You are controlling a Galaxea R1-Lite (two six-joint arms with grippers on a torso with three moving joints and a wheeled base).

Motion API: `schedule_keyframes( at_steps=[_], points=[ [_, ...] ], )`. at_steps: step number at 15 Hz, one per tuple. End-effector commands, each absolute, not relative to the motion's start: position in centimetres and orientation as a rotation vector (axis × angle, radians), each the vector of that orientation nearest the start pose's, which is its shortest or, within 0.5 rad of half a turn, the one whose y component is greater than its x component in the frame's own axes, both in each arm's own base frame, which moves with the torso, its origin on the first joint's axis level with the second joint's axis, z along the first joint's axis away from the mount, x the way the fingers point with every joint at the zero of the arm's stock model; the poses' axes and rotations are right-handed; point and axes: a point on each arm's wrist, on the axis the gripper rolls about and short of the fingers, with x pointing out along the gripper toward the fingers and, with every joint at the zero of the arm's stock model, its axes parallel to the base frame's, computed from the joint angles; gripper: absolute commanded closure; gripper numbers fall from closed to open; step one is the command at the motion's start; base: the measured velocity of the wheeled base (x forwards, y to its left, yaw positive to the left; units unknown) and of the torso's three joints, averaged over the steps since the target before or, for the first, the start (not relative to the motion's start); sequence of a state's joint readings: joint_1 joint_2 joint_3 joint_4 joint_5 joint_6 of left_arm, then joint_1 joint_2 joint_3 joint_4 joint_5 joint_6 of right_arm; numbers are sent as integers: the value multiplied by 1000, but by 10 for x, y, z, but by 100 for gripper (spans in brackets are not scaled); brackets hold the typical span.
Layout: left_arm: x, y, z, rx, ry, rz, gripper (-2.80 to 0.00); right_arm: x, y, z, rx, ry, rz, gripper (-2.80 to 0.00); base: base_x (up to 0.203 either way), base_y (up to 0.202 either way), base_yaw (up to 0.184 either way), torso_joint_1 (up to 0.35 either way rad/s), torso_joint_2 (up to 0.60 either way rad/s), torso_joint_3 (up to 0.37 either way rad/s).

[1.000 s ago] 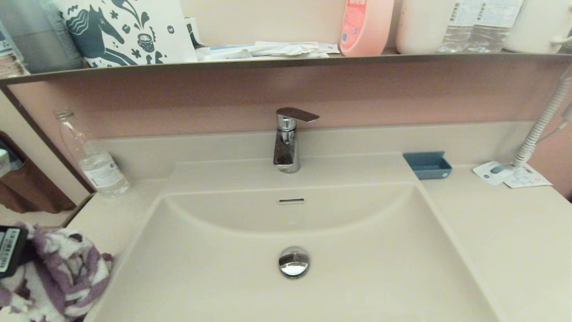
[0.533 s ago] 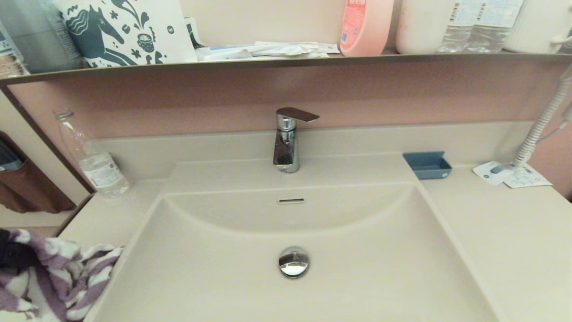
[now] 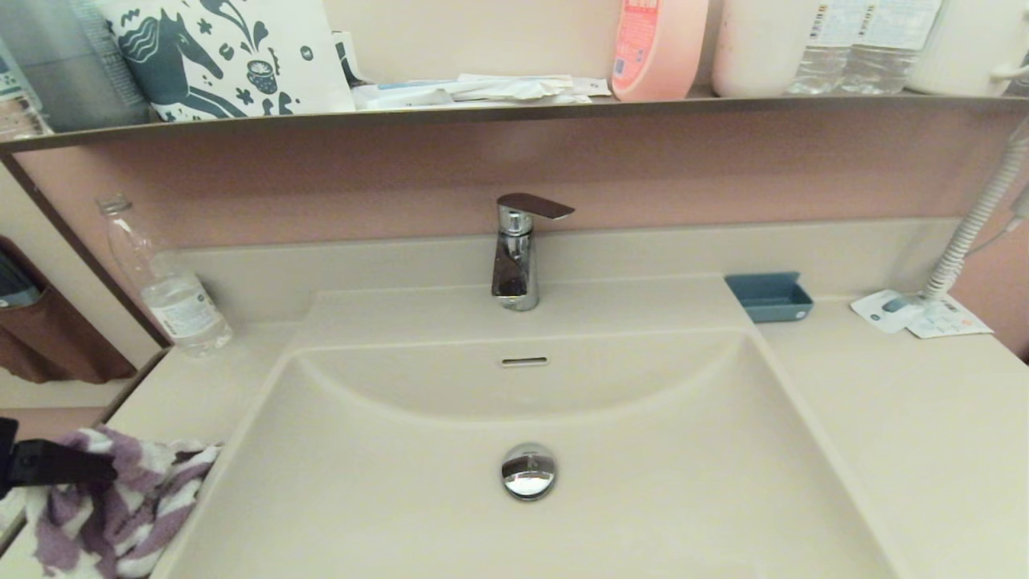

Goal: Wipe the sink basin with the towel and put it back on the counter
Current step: Wipe the sink

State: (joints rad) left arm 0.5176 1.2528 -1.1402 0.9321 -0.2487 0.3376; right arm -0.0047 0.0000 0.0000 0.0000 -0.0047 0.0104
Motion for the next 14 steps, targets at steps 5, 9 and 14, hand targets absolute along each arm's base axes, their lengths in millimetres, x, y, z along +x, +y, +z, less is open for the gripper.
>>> schedule_keyframes(
  at_steps=[5, 9, 14],
  points=[
    [123, 81, 267, 19, 954, 111, -280, -23, 0, 75, 11, 0, -9, 0, 0, 0, 0, 0, 0, 0],
    [117, 79, 286, 76, 898, 171, -280, -23, 0, 75, 11, 0, -9, 0, 0, 0, 0, 0, 0, 0],
    [102, 68, 292, 84, 888, 176, -280, -23, 0, 75, 11, 0, -9, 0, 0, 0, 0, 0, 0, 0]
  ],
)
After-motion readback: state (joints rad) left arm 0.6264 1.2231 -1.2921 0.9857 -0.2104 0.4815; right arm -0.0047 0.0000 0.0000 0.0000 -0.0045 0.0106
